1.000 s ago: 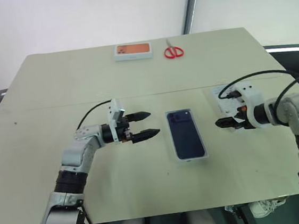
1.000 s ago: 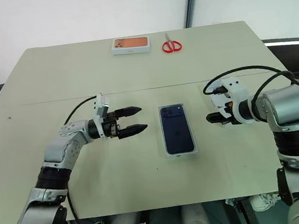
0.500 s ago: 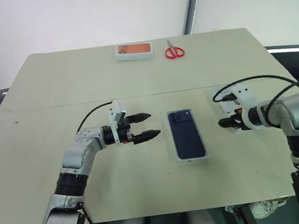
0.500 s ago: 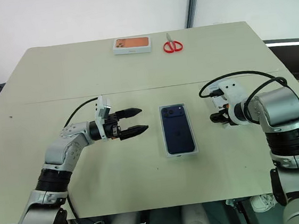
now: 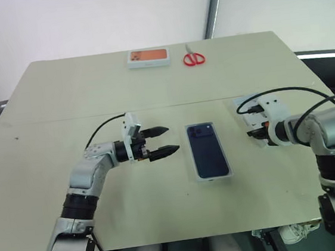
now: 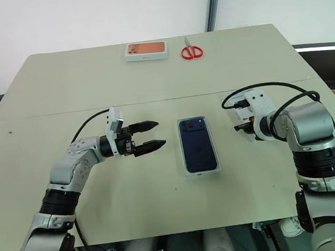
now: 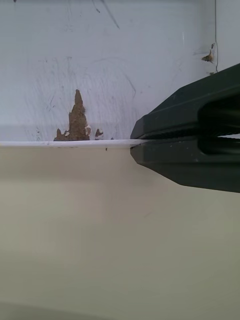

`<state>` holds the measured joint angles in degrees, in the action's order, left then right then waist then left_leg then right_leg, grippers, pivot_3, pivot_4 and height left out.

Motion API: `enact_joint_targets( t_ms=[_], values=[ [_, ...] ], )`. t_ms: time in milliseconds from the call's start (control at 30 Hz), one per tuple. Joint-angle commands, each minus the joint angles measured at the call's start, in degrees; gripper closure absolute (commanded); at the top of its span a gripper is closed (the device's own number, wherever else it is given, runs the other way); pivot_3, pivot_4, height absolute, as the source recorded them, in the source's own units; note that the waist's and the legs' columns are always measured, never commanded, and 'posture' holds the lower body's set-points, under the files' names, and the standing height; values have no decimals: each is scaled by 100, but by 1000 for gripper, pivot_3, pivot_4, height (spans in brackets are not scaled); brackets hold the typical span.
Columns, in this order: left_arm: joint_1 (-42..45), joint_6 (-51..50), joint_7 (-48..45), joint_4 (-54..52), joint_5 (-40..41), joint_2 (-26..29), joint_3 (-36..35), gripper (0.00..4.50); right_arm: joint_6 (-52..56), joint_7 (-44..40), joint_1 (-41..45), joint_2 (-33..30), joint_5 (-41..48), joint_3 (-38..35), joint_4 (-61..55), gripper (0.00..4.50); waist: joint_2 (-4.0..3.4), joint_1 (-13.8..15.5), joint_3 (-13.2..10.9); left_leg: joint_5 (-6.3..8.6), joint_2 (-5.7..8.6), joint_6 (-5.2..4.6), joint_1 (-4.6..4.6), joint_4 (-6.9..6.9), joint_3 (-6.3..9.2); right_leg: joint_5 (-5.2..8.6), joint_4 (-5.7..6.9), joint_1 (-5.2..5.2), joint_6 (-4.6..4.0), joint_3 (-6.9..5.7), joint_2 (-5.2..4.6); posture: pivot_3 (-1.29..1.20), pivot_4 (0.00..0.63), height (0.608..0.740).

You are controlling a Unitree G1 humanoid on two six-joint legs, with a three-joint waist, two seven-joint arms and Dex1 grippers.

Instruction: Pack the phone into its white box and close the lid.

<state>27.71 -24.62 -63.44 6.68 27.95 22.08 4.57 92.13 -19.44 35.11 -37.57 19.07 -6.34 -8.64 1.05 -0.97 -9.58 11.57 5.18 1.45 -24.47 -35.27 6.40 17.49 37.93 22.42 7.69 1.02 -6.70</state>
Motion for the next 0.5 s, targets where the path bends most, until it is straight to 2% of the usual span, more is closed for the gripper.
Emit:
enact_joint_targets(
  t_ms=[33,133,200,300,367,433,500],
  values=[
    [112,-27,9,-36,126,75,-226,0,-42,-32,353,170,217,-346,-354,4463,-2,-5,-1,0,0,0,0,1,-1,0,1,2,0,1,0,0,150,740],
    [150,-113,9,-32,212,135,-369,0,17,19,701,887,673,-1317,-284,4463,-2,-10,-1,0,0,0,-1,4,-2,0,1,5,0,3,1,0,150,740],
    [166,-198,11,-53,270,167,-447,0,37,38,792,1165,1015,-1624,-298,4463,-3,1,-1,0,-1,0,-1,3,-1,0,3,5,0,2,3,0,150,740],
    [170,-321,22,-121,358,289,-611,0,37,137,959,1779,2028,-2288,-355,4463,-3,10,-1,0,0,0,-2,3,2,0,2,3,0,2,2,0,150,740],
    [179,-495,88,-200,490,380,-757,0,37,678,1097,2332,3173,-2971,-103,4463,-3,8,-1,0,0,0,-1,3,1,0,3,4,0,3,1,0,150,740],
    [200,-656,180,-290,618,445,-916,0,37,1258,1058,2699,4226,-3316,2,4463,-4,6,-1,0,-1,0,-1,3,2,0,4,5,-1,4,1,0,150,740],
    [206,-826,260,-392,773,510,-1053,0,37,1815,718,2732,5449,-3108,-31,4463,-4,11,-2,0,-1,0,-1,4,4,0,5,6,-1,4,0,0,150,740]
  ],
)
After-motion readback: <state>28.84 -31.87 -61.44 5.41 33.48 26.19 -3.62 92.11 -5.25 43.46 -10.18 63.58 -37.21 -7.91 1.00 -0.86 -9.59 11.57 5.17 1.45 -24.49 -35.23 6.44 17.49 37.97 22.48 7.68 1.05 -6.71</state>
